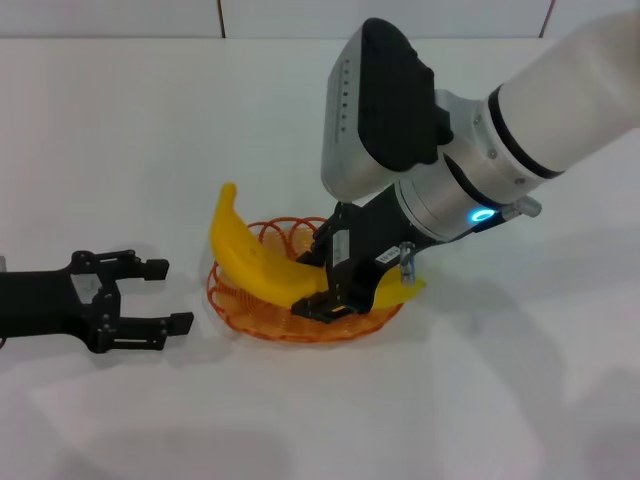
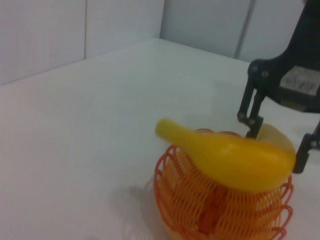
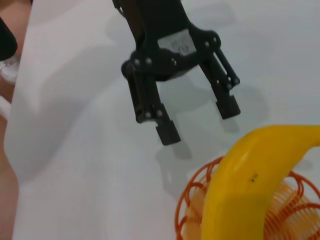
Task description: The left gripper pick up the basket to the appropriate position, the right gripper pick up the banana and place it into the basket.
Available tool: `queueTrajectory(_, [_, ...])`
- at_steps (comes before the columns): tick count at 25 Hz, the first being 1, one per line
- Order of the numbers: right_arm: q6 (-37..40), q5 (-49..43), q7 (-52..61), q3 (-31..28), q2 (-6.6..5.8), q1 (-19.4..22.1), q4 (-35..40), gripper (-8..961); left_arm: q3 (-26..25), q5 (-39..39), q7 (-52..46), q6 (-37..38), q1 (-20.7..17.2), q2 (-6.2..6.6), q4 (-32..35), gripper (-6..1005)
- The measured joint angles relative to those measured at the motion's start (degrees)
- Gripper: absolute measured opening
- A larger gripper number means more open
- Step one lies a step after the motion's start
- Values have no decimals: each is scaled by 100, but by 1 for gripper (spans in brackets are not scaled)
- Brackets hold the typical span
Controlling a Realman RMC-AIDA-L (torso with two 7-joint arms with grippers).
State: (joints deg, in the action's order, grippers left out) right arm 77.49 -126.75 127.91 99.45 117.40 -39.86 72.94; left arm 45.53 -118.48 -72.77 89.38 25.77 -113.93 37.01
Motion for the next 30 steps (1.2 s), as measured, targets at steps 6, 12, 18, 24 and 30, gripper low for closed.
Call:
queueTrajectory(6, [-37,34,41,-207,-13,-39,-72,543,0,0,0,0,-5,-1,0,849])
queueTrajectory(12, [127,-21,23,-678,-40,265,340,641,-9,0,0,0,-73,24,-1,849])
queueTrajectory(18, [621,319,-909,-2007,-33,1416,1291,655,-12,0,0,1,-111,35,-1,849])
queueTrajectory(24, [1292,1247,-3128,-3308,-31,2257,889,658,-55,1,10,0,-172,39,-1,849])
queueTrajectory(30, [1403,1626,-4987,-4448,-56,2392,-943,659,-48,0,10,-1,-181,39,-1,849])
